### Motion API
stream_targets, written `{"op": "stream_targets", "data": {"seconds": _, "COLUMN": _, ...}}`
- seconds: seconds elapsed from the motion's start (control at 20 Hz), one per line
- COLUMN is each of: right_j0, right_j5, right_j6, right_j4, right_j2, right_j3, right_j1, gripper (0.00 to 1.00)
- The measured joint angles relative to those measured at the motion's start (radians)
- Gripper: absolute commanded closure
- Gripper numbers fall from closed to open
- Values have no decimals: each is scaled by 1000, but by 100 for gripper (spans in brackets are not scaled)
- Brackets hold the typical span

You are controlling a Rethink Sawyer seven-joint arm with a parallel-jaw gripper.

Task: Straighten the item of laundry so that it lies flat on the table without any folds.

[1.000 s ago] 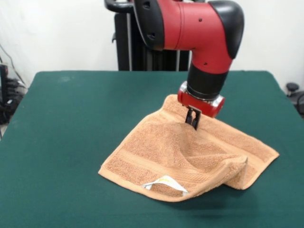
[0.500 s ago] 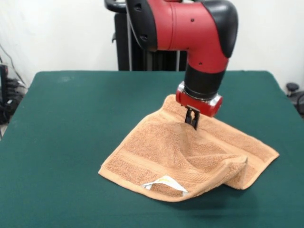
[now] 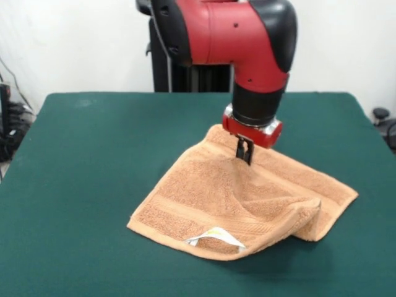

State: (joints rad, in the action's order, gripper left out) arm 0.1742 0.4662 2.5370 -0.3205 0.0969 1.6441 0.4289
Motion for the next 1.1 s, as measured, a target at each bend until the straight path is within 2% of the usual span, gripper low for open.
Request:
{"op": "stream_targets", "data": {"seconds": 0.3, "right_j0": 66, "right_j5": 150, "right_j6": 0, "right_j4": -1, "right_j2": 7, "right_j3": 45, "right_j1": 1, "gripper": 100}}
{"op": "stream_targets", "data": {"seconds": 0.4, "right_j0": 72, "right_j5": 252, "right_j6": 0, "right_j4": -1, "right_j2": -4, "right_j3": 70, "right_j1": -1, "gripper": 100}}
{"op": "stream_targets", "data": {"seconds": 0.6, "right_j0": 72, "right_j5": 345, "right_j6": 0, "right_j4": -6, "right_j2": -19, "right_j3": 95, "right_j1": -9, "gripper": 100}}
{"op": "stream_targets", "data": {"seconds": 0.8, "right_j0": 71, "right_j5": 390, "right_j6": 0, "right_j4": -19, "right_j2": -39, "right_j3": 115, "right_j1": -19, "gripper": 100}}
{"op": "stream_targets", "data": {"seconds": 1.1, "right_j0": 64, "right_j5": 387, "right_j6": 0, "right_j4": -36, "right_j2": -48, "right_j3": 132, "right_j1": -38, "gripper": 100}}
